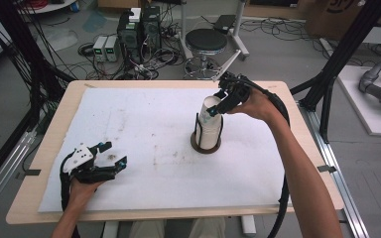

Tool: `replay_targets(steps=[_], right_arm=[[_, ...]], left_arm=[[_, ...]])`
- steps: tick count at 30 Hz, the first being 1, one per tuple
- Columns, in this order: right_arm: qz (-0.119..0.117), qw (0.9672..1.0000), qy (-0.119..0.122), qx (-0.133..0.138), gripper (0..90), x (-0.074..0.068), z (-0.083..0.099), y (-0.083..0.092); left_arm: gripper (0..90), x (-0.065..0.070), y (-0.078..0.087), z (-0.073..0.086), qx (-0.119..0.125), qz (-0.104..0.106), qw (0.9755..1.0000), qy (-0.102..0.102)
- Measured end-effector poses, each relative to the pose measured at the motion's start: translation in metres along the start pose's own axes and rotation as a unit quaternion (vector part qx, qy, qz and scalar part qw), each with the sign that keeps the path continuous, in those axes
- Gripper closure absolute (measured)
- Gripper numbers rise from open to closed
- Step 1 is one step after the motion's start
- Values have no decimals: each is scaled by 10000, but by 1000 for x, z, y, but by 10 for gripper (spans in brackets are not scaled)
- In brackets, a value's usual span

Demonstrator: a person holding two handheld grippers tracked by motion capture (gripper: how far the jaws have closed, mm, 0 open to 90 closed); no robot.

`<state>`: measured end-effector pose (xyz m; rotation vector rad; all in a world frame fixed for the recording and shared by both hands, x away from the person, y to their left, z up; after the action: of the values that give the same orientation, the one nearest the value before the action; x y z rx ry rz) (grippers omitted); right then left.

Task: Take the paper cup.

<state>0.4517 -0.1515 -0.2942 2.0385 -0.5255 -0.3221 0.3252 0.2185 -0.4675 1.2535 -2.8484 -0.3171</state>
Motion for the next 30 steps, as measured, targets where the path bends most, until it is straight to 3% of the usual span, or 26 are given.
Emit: replay_targets(steps=[13, 17, 30], right_arm=[[-4, 10000, -32, 90, 369, 1, 0, 4], [-26, 9997, -35, 256, 374, 1, -1, 11], [64, 9992, 48, 382, 376, -1, -12, 30]], left_arm=[[158, 0, 0, 0, -1, 1, 10000, -6], [159, 0, 0, 0, -1, -6, 10000, -9], [158, 0, 0, 0, 0, -1, 10000, -5]])
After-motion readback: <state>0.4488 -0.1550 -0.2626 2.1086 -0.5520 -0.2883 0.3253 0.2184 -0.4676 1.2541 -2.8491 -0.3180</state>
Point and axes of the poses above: each handheld gripper's, and its own axes: y roughly backward along the jaws, z roughly out of its underside, x roughly to its right, the point moved 5 cm from there along -y, roughly forward along the jaws, and after that the axes turned 8 degrees about -y, right-handed, at the moved point
